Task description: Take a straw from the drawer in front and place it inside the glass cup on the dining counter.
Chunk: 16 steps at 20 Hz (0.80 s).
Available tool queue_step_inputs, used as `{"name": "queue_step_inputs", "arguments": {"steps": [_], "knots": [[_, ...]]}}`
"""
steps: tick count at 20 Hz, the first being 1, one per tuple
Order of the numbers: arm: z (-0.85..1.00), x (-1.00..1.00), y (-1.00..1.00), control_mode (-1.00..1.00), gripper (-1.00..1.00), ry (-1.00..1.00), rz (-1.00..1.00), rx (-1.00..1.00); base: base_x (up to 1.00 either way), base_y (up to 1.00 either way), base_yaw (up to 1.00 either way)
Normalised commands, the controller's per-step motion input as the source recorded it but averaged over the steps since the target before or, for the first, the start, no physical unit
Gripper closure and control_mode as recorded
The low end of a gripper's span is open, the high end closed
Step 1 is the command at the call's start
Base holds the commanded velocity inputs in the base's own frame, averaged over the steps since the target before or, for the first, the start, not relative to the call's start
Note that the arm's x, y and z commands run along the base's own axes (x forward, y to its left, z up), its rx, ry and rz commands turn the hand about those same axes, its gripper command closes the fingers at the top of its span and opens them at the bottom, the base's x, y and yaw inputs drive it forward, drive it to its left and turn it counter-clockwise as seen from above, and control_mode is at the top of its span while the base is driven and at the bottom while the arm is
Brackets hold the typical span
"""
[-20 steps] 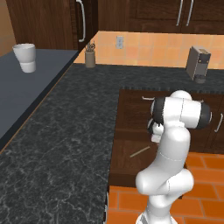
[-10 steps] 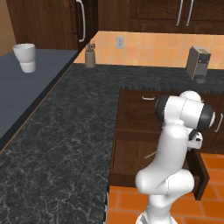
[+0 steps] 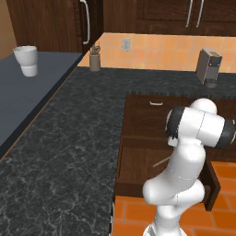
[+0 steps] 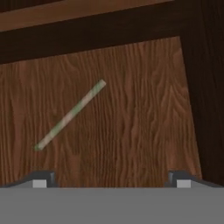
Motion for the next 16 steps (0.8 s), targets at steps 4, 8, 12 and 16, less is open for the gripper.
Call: {"name": "queue_step_inputs", "arguments": {"steps": [4,8,12,16], "knots": [[-0.23,0.47,0.2,-1.0,-1.0,0.08,-0.08,-0.05,0.0,0.0,0.0],[-0.46,0.29,0.01,-1.0,-1.0,0.03,-0.07,-0.02,0.0,0.0,0.0],[-0.45,0.14,0.0,-1.0,-1.0,0.01,-0.06,0.0,0.0,0.0,0.0],[-0.36,0.14,0.0,-1.0,-1.0,0.0,-0.04,0.0,0.0,0.0,0.0]]}}
